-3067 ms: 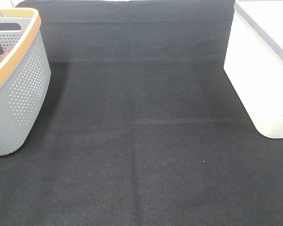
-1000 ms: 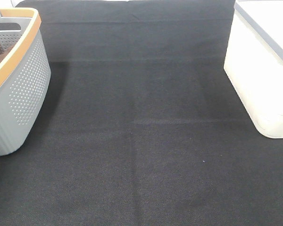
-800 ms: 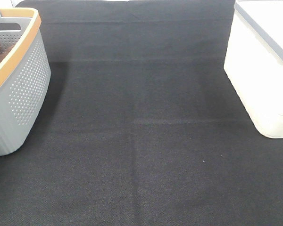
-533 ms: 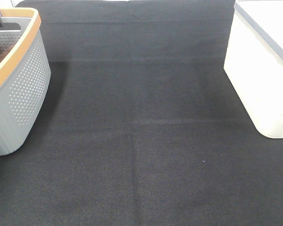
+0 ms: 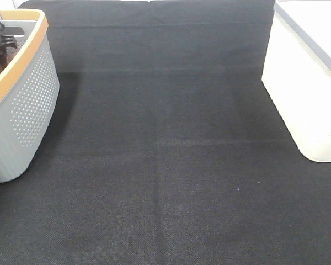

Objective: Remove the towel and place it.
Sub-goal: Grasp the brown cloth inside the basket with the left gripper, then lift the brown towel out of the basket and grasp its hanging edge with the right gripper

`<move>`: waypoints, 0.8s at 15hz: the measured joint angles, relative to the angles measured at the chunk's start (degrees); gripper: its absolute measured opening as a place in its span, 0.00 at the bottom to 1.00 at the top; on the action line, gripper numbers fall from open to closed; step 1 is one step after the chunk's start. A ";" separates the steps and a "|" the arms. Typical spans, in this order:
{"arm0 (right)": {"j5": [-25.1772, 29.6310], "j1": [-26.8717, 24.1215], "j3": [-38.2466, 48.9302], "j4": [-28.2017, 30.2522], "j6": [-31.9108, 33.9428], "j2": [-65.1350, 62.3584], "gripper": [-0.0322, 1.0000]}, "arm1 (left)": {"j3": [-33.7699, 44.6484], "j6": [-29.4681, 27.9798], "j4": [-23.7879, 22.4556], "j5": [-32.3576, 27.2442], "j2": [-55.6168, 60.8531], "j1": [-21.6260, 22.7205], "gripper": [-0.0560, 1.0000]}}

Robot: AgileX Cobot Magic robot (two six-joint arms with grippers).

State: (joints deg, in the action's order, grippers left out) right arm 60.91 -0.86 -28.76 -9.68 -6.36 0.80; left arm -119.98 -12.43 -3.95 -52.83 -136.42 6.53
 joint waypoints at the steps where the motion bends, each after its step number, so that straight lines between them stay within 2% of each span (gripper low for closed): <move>1: 0.00 0.00 0.00 0.00 0.00 0.00 0.77 | 0.00 0.52 0.46 0.23 -0.11 0.00 0.57; 2: 0.00 0.00 0.00 0.00 0.00 0.00 0.77 | 0.00 1.20 0.92 0.97 -0.11 0.00 0.50; 5: 0.00 0.00 0.00 0.00 0.00 0.00 0.77 | -0.06 4.76 4.70 2.01 -0.11 0.00 0.13; 6: 0.00 0.00 0.00 0.00 0.00 0.00 0.77 | -0.06 6.42 6.59 1.95 -0.06 0.00 0.06; 8: 0.00 0.00 0.00 0.00 0.00 0.00 0.77 | -0.06 8.31 8.82 1.09 0.69 0.00 0.05; 12: 0.00 0.00 0.00 0.00 0.00 0.00 0.77 | -0.06 11.80 9.57 -5.67 9.68 0.00 0.05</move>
State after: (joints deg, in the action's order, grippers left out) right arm 60.91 -0.86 -28.76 -9.68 -6.36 0.80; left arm -120.03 -0.63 5.61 -58.50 -126.74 6.53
